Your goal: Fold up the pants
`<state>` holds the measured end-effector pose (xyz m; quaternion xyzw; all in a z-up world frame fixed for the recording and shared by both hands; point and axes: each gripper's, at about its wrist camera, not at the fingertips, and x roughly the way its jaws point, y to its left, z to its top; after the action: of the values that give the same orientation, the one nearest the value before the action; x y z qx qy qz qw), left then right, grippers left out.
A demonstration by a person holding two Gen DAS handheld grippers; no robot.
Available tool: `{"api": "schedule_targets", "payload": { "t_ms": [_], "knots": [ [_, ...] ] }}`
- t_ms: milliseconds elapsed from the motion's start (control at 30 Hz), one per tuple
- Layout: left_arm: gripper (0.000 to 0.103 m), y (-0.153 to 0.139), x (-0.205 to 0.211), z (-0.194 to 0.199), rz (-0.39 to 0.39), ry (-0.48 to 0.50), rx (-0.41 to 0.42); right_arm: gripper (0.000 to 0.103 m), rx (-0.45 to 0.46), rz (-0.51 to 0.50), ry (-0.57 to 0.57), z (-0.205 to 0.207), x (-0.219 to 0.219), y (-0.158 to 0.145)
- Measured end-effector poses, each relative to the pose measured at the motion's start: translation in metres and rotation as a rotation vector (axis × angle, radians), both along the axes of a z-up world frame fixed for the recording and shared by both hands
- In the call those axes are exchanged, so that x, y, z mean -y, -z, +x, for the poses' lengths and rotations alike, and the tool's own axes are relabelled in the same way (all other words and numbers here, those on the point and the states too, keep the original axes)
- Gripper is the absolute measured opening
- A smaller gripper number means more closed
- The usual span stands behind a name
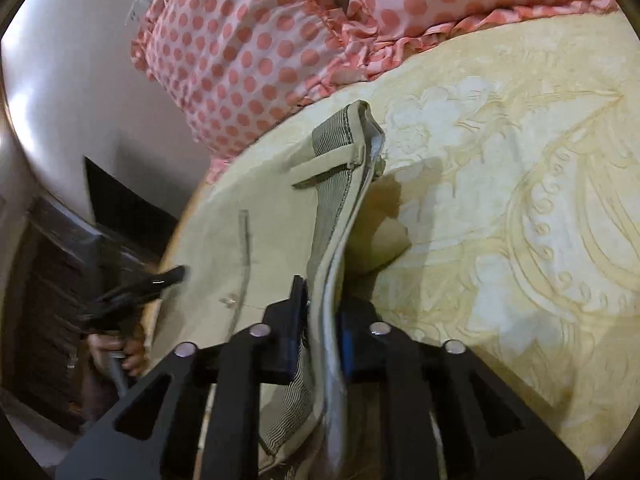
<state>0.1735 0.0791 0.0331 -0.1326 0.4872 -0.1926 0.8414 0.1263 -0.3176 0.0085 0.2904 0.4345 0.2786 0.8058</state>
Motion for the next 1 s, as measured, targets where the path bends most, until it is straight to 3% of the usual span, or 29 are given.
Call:
{"api": "schedule_targets", "payload": {
  "t_ms": [33,67,200,267,333,367,467,533,567,600,633,700,767,833,867,933,967,1000],
  "knots": [
    [0.011,-0.003,-0.001,0.004,-0.016,0.014,0.015,0.013,0.012,0.029,-0.009,0.006,0.003,-0.007],
    [0.009,-0.007,0.0,0.008,-0.029,0.021,0.017,0.013,0.036,0.038,-0.012,0.014,0.004,-0.015],
    [0.008,-0.026,0.015,0.035,-0.006,0.014,0.071,0.011,0.11,0.029,0.029,0.046,0.005,-0.042],
    [0.008,-0.039,0.029,0.06,0.013,-0.004,0.148,0.01,0.137,0.023,0.082,0.067,0.012,-0.052],
    [0.009,-0.041,0.04,0.086,0.02,-0.028,0.181,0.01,0.126,-0.004,0.146,0.088,0.021,-0.05],
    [0.012,-0.037,0.049,0.102,0.06,-0.041,0.176,0.011,0.108,-0.04,0.17,0.097,0.023,-0.045],
    [0.024,-0.027,0.059,0.122,0.185,-0.092,0.139,0.019,-0.016,-0.276,0.216,0.113,0.023,-0.025],
    [0.026,-0.035,0.053,0.109,0.176,-0.116,0.187,0.02,0.041,-0.28,0.256,0.094,0.031,-0.034],
    [0.032,-0.041,0.051,0.098,0.157,-0.112,0.219,0.021,0.097,-0.245,0.25,0.082,0.033,-0.044],
    [0.037,-0.047,0.049,0.085,0.122,-0.094,0.245,0.03,0.129,-0.215,0.23,0.074,0.033,-0.05],
    [0.04,-0.051,0.049,0.07,0.075,-0.069,0.27,0.046,0.163,-0.167,0.184,0.063,0.028,-0.058],
    [0.056,-0.053,0.055,0.049,-0.005,-0.001,0.267,0.067,0.174,-0.117,0.103,0.054,0.017,-0.062],
    [0.059,-0.038,0.07,0.041,-0.046,0.06,0.192,0.068,0.097,-0.154,0.04,0.056,-0.002,-0.049],
    [0.056,-0.009,0.09,0.054,0.032,0.052,0.062,0.069,-0.008,-0.226,0.034,0.068,-0.011,-0.026],
    [0.048,-0.001,0.094,0.057,0.072,0.03,0.052,0.069,0.021,-0.226,0.051,0.066,-0.011,-0.027],
    [0.046,-0.006,0.098,0.047,0.125,-0.006,0.091,0.07,0.011,-0.332,0.116,0.049,-0.013,-0.041],
    [0.053,-0.01,0.098,0.038,0.121,-0.013,0.097,0.074,0.037,-0.354,0.132,0.034,-0.014,-0.05],
    [0.066,-0.016,0.097,0.023,0.115,-0.017,0.123,0.089,0.083,-0.37,0.139,0.016,-0.017,-0.058]
  ]
}}
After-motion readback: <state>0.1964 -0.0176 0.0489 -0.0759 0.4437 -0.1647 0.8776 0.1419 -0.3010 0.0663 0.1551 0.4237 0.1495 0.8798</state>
